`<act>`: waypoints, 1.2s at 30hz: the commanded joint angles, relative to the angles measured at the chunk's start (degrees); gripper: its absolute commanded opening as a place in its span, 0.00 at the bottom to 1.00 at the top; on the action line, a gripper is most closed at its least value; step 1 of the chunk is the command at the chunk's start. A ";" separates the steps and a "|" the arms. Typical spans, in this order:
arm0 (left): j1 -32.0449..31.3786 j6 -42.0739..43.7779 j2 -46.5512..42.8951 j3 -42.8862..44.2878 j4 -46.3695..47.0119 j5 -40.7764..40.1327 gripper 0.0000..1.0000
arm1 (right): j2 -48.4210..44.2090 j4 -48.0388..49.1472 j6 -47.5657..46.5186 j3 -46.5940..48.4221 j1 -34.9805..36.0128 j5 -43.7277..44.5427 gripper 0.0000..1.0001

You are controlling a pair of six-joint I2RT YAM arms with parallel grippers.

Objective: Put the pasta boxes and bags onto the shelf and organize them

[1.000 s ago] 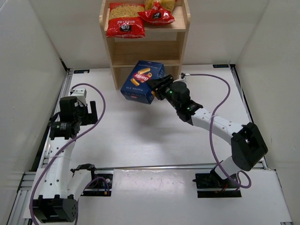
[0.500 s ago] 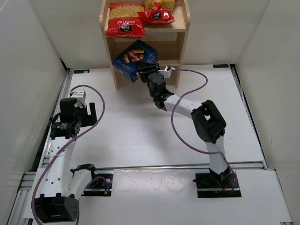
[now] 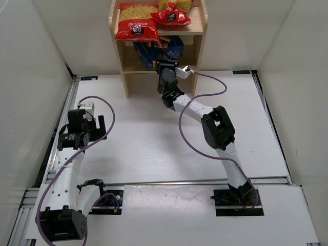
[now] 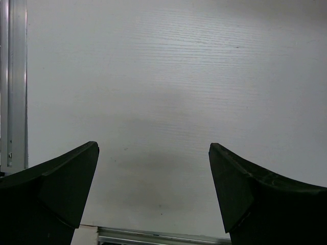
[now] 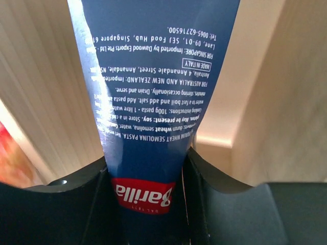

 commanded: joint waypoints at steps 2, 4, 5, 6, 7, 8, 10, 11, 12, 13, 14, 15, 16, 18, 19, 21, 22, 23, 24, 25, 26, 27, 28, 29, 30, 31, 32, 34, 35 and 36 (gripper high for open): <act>0.34 0.01 0.20 -0.54 1.15 -0.69 1.00 | 1.03 11.69 1.50 8.90 -0.41 9.90 0.25; 0.34 0.01 0.20 -0.54 1.15 -0.69 1.00 | 3.91 8.35 5.72 13.47 -0.41 12.70 0.25; 0.34 0.01 0.20 -0.54 1.15 -0.69 1.00 | 5.07 7.20 5.73 14.96 -0.41 13.59 0.25; 0.34 0.01 0.72 -0.54 1.15 -0.69 1.00 | 7.08 7.19 5.73 16.54 -0.41 14.64 0.25; 0.34 0.01 0.72 -0.54 1.15 -0.69 1.00 | 7.88 7.19 4.25 19.08 -0.41 15.52 0.25; 0.34 0.01 0.72 -0.54 1.15 -0.69 1.00 | 7.89 6.23 3.71 19.98 -0.41 16.14 0.25; 0.34 0.01 0.72 -0.54 1.15 -0.69 1.00 | 8.59 2.38 7.38 20.77 -0.41 16.76 0.24; 0.34 0.01 0.72 -0.54 1.15 -0.69 1.00 | 8.59 -1.38 8.09 21.56 -0.41 16.76 0.24; 0.34 0.01 1.25 -0.54 1.15 -0.69 1.00 | 8.59 -2.64 8.10 22.09 -0.41 16.76 0.24; 0.34 0.01 1.25 -0.54 1.15 -0.69 1.00 | 8.59 -3.61 8.88 22.62 -0.41 16.76 0.24; 0.34 0.01 1.25 -0.02 1.15 -0.69 1.00 | 9.12 -3.62 8.89 22.62 -0.41 17.55 0.24; 0.34 0.01 1.25 -0.01 1.15 -0.69 1.00 | 9.12 -4.14 9.67 22.62 -0.41 17.55 0.26; 0.34 0.01 1.25 -0.01 1.15 -0.69 1.00 | 9.12 -4.15 9.68 22.62 -0.41 17.55 0.46; 0.34 0.01 1.78 -0.01 1.15 -1.21 1.00 | 9.12 -5.63 10.30 22.62 -0.41 17.03 0.69; 0.34 0.01 1.78 -0.01 1.15 -1.21 1.00 | 9.12 -6.69 10.99 22.62 -0.41 16.50 0.82; 0.34 0.01 1.78 -0.01 1.15 -1.21 1.00 | 9.12 -10.62 11.00 24.20 -0.41 15.01 0.86; 0.86 0.01 1.78 -0.01 1.15 -1.21 1.00 | 9.82 -12.74 12.65 25.16 -0.41 15.00 0.88; 0.87 0.01 1.78 -0.01 1.15 -1.21 1.00 | 9.82 -13.63 13.63 26.04 -0.41 14.40 0.94; 0.87 0.01 1.78 -0.01 1.15 -1.21 1.00 | 11.30 -16.69 15.11 28.14 -0.41 14.39 0.97; 0.87 0.01 1.78 -0.01 1.15 -1.21 1.00 | 11.32 -19.41 16.87 29.38 -0.41 13.87 1.00; 0.87 0.01 1.78 -0.01 1.15 -1.21 1.00 | 11.32 -21.96 20.19 30.00 0.20 13.86 1.00; 0.87 0.01 1.78 -0.01 1.15 -1.21 1.00 | 10.54 -24.51 22.14 29.22 0.21 12.82 1.00; 0.87 0.01 1.78 -0.01 1.15 -1.21 1.00 | 9.40 -27.06 23.03 27.47 0.90 11.24 1.00; 1.39 0.01 1.78 -0.01 1.15 -1.21 1.00 | 7.12 -28.04 23.91 25.72 0.91 10.18 1.00; 1.39 0.01 1.78 -0.01 1.15 -0.69 1.00 | 6.32 -29.36 25.92 23.35 1.52 8.87 1.00; 1.39 0.01 1.78 -0.01 1.15 -0.69 1.00 | 5.61 -32.16 26.64 22.80 2.31 7.55 1.00; 1.39 0.01 1.78 -0.01 1.15 -0.69 1.00 | 5.08 -33.40 27.17 22.80 2.31 6.14 1.00; 1.92 0.01 1.78 -0.01 1.15 -0.69 1.00 | 4.55 -34.99 28.39 21.31 3.19 2.88 1.00; 1.92 0.01 1.78 0.51 1.15 -0.16 1.00 | 3.42 -36.04 28.40 20.26 3.80 2.88 1.00; 1.92 0.01 1.78 0.51 1.15 -0.16 1.00 | 2.54 -36.05 29.62 18.34 3.81 2.88 1.00</act>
